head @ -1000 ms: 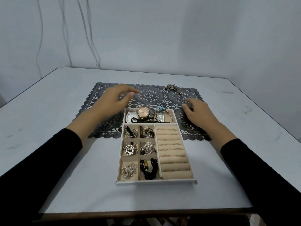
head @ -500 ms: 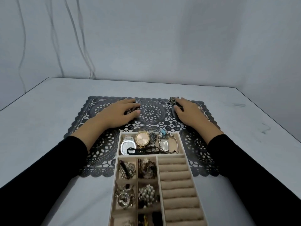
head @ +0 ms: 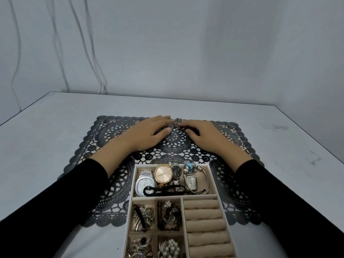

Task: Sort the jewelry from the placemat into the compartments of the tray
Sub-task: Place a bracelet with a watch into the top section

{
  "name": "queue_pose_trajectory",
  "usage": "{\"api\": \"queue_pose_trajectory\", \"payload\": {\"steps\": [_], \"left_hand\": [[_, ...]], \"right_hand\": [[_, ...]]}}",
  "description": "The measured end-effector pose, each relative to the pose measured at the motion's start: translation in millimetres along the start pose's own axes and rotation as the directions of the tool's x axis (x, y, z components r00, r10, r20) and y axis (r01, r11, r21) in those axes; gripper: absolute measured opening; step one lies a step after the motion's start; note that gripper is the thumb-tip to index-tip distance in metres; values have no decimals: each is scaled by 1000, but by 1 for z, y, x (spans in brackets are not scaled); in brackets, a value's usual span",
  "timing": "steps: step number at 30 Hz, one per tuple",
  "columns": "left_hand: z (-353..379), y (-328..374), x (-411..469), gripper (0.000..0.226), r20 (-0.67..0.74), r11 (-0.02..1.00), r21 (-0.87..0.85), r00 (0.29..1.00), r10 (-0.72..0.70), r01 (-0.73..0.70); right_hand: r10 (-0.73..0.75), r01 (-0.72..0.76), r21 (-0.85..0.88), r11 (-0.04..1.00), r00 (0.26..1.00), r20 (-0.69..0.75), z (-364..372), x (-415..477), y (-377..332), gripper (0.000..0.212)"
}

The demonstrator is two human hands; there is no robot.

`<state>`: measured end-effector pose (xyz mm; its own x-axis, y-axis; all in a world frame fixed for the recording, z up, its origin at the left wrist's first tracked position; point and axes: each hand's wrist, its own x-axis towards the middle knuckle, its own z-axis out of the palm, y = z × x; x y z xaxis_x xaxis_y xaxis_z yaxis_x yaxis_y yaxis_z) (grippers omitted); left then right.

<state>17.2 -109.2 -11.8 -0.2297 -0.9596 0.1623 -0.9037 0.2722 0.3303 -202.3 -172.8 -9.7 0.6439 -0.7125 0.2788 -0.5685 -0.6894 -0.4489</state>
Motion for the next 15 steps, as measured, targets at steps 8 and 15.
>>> {"api": "queue_pose_trajectory", "payload": {"steps": [8, 15], "left_hand": [[-2, -2, -3, 38, -18, 996, 18, 996, 87, -86], [-12, -11, -15, 27, -143, 992, 8, 982, 125, -125]], "right_hand": [[38, -23, 115, 993, 990, -133, -1, -7, 4, 24], [157, -139, 102, 985, 967, -200, -12, -16, 14, 17]]}}
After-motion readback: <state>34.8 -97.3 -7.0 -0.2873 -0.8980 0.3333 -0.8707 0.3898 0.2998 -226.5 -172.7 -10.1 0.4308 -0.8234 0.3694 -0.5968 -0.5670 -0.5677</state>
